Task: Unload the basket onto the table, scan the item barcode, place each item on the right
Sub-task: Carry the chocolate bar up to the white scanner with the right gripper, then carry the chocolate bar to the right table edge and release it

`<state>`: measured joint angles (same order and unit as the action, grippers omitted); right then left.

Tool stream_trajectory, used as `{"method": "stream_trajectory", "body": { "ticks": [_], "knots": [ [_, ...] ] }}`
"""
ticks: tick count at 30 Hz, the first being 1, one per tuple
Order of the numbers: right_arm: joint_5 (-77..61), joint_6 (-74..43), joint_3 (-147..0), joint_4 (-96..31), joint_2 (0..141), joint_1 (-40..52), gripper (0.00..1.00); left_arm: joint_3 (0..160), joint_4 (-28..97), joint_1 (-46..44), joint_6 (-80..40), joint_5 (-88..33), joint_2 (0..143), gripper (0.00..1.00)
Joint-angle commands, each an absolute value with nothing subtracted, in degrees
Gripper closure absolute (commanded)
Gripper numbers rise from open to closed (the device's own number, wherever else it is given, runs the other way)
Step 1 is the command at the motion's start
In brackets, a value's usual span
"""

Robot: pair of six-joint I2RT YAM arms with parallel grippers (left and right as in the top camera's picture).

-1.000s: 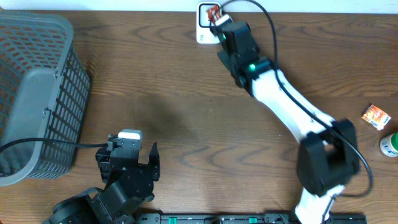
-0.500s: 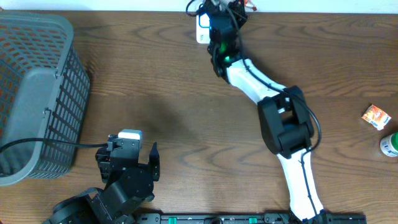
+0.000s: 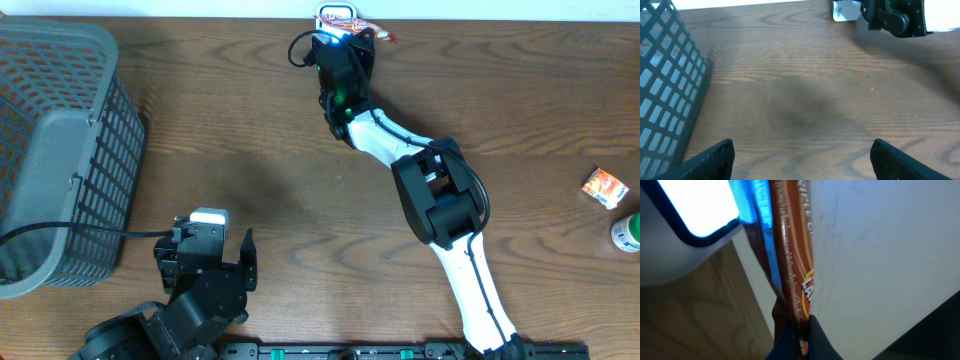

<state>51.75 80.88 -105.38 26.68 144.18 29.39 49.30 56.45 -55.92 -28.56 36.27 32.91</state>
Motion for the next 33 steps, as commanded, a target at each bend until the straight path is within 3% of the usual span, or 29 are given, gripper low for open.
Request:
{"method": "stream_trajectory", "body": {
  "ticks": [1,13,18,21,25,29,33],
  "knots": [
    [53.1,82.9,-106.3,24.9,143.4,28.9,0.99,49.0,56.5,-55.7,-29.3,36.6,32.8,0.13],
    [54.7,79.0,-106.3,22.5,142.0,28.3,0.99,49.0,56.5,-55.7,-29.3,36.6,32.8,0.13],
    [58.8,72.1,-106.3,10.5,136.2,28.7,0.99,49.0,56.5,-55.7,-29.3,36.6,32.8,0.13],
    [60.5,63.5,-106.3,-1.7,130.4,28.5,0.99,49.0,56.5,-55.7,-29.3,36.6,32.8,0.13],
    [60.8,41.9,-106.3,-20.8,121.2,28.4,0.99,49.0,56.5,-55.7,-29.3,36.6,32.8,0.13],
    [49.8,18.6,-106.3,-46.0,111.8,26.8,0.99,49.0,56.5,-55.7,-29.3,36.6,32.8,0.13],
    [37.8,2.6,-106.3,-61.3,105.4,19.6,0.99,49.0,56.5,-55.7,-29.3,36.6,32.8,0.13]
  ]
}}
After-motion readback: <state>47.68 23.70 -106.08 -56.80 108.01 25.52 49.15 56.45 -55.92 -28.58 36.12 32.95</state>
